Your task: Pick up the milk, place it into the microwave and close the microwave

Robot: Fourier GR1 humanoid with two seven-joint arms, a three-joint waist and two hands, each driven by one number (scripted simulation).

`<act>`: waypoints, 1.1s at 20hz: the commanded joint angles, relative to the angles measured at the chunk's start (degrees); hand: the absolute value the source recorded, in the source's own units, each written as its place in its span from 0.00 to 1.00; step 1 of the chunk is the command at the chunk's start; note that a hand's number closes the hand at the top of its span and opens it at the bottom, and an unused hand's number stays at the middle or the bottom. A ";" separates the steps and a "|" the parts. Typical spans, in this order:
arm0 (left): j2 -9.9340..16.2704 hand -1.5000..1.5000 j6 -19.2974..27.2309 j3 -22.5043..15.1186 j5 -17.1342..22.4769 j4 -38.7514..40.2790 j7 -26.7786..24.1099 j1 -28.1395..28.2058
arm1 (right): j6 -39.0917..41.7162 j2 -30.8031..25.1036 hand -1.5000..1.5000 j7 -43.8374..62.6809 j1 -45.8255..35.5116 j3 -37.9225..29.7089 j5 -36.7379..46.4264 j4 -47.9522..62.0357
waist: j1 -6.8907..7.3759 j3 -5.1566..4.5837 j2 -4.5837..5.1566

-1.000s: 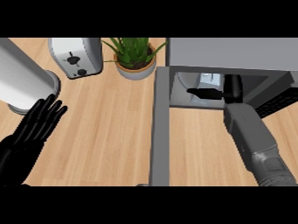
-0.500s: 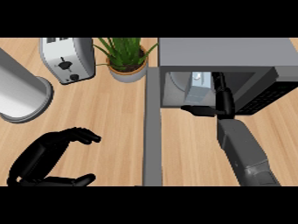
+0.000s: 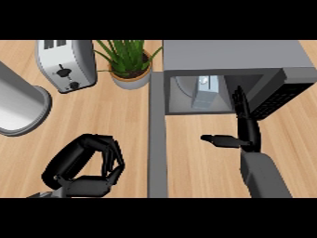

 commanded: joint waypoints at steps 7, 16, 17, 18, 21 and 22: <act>-0.87 1.00 5.94 -15.01 -9.07 15.42 -4.79 -6.29 | 4.45 -0.46 0.00 6.65 21.23 7.76 -0.30 -28.35 | -0.69 -0.03 0.23; -0.89 1.00 15.14 -29.90 -8.08 27.87 -11.32 -11.16 | 3.82 0.70 0.00 15.44 34.67 10.27 -3.55 -51.40 | -0.03 0.01 0.46; -0.89 1.00 18.34 -34.94 -6.20 24.15 -6.28 -10.36 | 7.62 -2.64 0.00 13.99 37.01 7.95 -5.84 -52.20 | -0.28 0.03 0.37; -0.89 1.00 17.85 -34.45 -8.02 29.48 -11.07 -10.99 | 8.35 -2.56 0.00 11.88 39.86 8.27 -6.14 -54.16 | -0.36 0.02 0.43; -0.89 1.00 28.02 -43.20 -2.27 28.88 -7.11 -12.42 | 11.72 -5.41 0.00 17.51 40.83 6.13 -10.67 -61.24 | -0.26 0.02 0.45; -0.89 1.00 33.21 -44.38 -1.77 30.01 -8.15 -14.37 | 11.53 -2.84 0.00 18.35 45.15 9.75 -9.96 -65.81 | -1.27 -0.04 0.42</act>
